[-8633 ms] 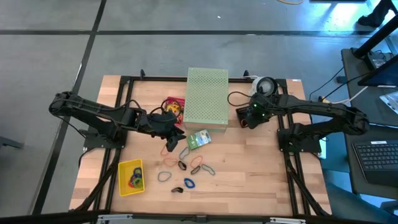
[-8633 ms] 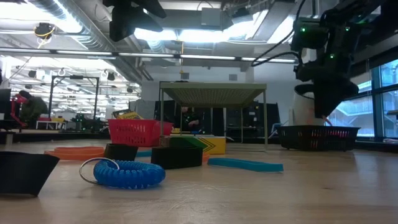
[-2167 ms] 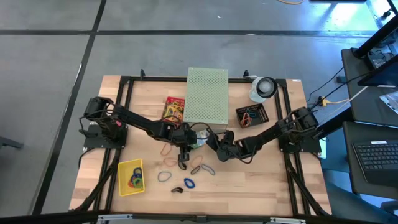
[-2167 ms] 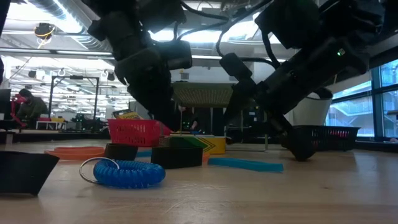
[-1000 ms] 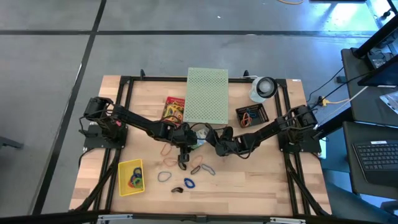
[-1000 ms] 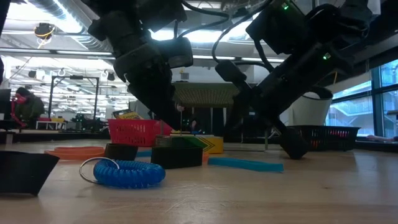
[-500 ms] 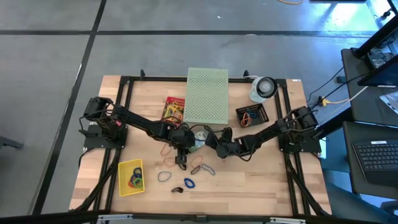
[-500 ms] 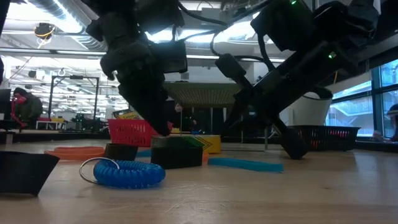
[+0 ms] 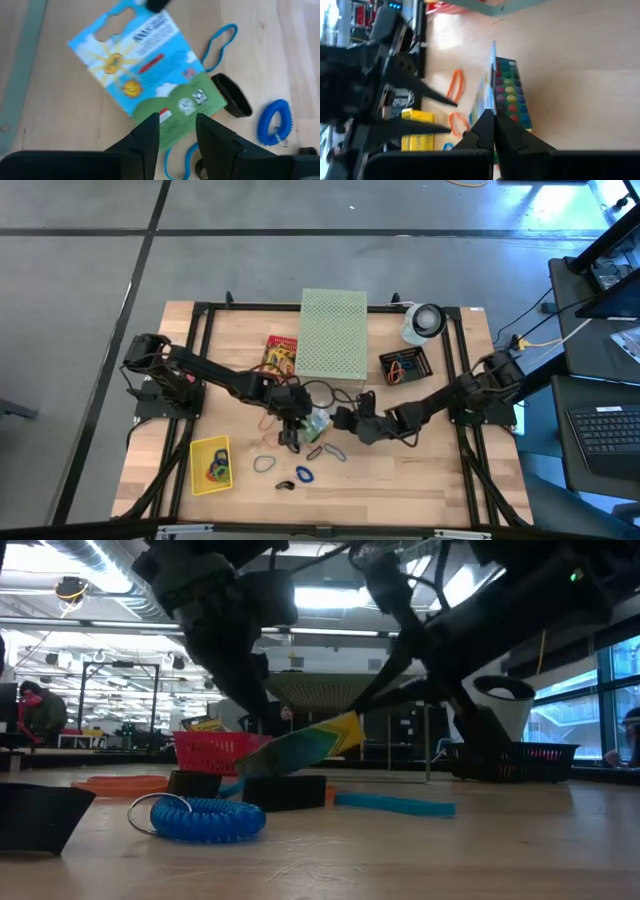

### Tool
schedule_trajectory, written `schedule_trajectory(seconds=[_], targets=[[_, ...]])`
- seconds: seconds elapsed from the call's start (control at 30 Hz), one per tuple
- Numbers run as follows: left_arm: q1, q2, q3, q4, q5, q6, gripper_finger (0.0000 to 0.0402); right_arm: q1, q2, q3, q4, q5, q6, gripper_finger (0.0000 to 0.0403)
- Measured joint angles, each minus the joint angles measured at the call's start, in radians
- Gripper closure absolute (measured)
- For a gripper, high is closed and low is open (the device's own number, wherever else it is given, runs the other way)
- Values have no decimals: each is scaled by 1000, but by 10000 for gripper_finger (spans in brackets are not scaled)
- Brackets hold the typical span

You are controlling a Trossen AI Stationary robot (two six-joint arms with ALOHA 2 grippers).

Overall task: Pick & Place Office Desk Supplies
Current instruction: Put the crayola box into the orange bin

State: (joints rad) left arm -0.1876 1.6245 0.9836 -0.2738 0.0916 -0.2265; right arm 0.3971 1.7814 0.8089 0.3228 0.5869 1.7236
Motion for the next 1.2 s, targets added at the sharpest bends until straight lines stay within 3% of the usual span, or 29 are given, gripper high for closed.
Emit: schedule_trajectory(seconds=[0.23, 0.43, 0.77, 1.2], targets=[[14, -46, 0, -52, 16, -6, 279, 18, -51, 1, -1, 8, -69, 403], [38, -72, 0, -106, 93, -7, 279, 22, -99, 2, 3, 7, -133, 403], [70, -124, 0, -162, 94, 3, 279, 26, -134, 21, 29, 7, -190, 403], [86, -358, 0, -292, 76, -18, 279, -2, -134, 204, -17, -56, -416, 403]])
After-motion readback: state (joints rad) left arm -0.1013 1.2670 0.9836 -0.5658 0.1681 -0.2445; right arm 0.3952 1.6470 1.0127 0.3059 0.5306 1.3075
